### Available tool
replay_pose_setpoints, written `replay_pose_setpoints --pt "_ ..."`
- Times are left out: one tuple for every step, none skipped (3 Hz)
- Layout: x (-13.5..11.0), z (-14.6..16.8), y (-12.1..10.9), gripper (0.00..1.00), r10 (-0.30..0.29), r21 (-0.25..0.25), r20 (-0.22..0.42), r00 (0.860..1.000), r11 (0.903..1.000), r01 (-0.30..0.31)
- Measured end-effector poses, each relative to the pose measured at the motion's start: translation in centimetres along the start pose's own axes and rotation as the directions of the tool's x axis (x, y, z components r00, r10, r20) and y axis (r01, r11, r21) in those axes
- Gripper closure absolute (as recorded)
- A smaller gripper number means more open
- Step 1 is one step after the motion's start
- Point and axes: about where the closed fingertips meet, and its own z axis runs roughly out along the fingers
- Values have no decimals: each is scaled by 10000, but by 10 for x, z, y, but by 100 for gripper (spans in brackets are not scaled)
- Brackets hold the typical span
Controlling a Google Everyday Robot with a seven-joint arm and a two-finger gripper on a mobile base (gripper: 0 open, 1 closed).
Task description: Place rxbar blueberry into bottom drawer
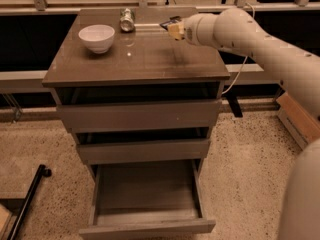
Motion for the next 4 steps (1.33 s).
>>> replay_pose_setpoints --pt "-8 -44 36 100 -190 -622 -507 9985 9979 159" --pt "-6 -87 88 100 -360 -1665 -980 9945 9858 193" --pt "3 -139 143 100 -571 -2965 -1116 9921 9548 216" --pt "10 -191 202 100 -787 -4114 -826 9935 9107 379"
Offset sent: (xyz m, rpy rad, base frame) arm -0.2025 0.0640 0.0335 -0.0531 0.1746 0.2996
